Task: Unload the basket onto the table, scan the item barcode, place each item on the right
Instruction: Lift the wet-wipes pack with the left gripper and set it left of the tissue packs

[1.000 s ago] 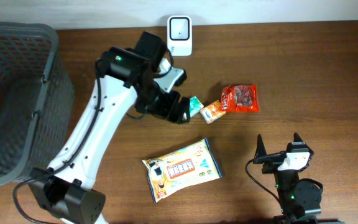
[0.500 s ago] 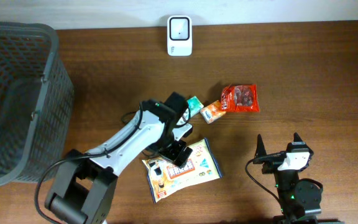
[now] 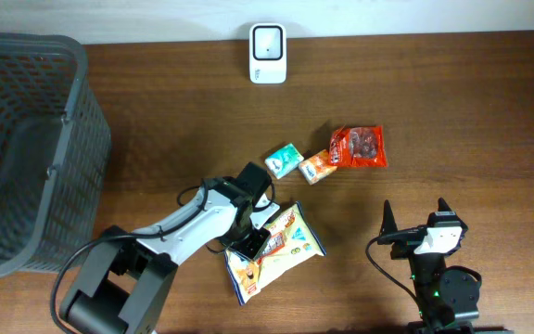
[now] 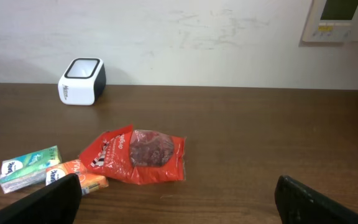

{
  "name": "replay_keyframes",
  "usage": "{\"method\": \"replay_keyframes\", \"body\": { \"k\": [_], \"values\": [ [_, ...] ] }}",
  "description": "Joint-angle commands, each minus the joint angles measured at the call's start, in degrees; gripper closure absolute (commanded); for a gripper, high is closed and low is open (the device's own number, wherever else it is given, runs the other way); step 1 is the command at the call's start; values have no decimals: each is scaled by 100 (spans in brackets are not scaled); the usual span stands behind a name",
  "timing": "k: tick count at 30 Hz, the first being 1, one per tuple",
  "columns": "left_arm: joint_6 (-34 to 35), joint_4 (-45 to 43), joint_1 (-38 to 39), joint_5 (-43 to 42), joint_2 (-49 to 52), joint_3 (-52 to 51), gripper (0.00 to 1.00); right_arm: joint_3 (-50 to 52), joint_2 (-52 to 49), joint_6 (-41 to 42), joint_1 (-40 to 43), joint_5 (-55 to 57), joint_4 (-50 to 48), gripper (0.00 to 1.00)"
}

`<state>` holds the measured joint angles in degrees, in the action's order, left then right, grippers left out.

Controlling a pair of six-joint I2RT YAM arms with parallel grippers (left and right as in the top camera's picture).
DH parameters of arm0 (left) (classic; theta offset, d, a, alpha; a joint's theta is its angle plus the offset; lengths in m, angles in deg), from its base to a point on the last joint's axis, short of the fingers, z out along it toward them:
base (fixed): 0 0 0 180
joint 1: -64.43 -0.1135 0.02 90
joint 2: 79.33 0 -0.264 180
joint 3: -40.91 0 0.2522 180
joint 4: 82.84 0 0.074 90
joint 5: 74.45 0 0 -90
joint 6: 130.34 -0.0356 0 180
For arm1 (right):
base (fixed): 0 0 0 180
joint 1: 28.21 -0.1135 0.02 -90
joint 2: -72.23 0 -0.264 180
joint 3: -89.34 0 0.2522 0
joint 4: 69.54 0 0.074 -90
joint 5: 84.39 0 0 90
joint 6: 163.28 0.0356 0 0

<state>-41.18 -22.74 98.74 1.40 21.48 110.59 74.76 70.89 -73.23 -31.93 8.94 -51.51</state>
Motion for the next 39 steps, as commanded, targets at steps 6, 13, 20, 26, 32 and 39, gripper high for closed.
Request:
{"method": "replay_keyframes", "body": {
  "k": [6,13,20,26,32,39],
  "values": [
    [1051,-807,-715,695,151,-155,100,50,28,17,37,7,17,1],
    [1679,-876,-1886,367,127,1217,100,50,28,17,37,7,17,1],
    [3008,-1473,-1853,1078,129,1580,100,50,28,17,37,7,17,2],
    [3067,-1180,-1510,1049,125,1602,26,50,28,17,37,7,17,1],
    [2234,-284,-1502,1099,-328,2885,29,50,28,17,37,7,17,2],
    [1744,887,-1508,1423,-750,3574,1,50,28,17,37,7,17,2]
  ]
}}
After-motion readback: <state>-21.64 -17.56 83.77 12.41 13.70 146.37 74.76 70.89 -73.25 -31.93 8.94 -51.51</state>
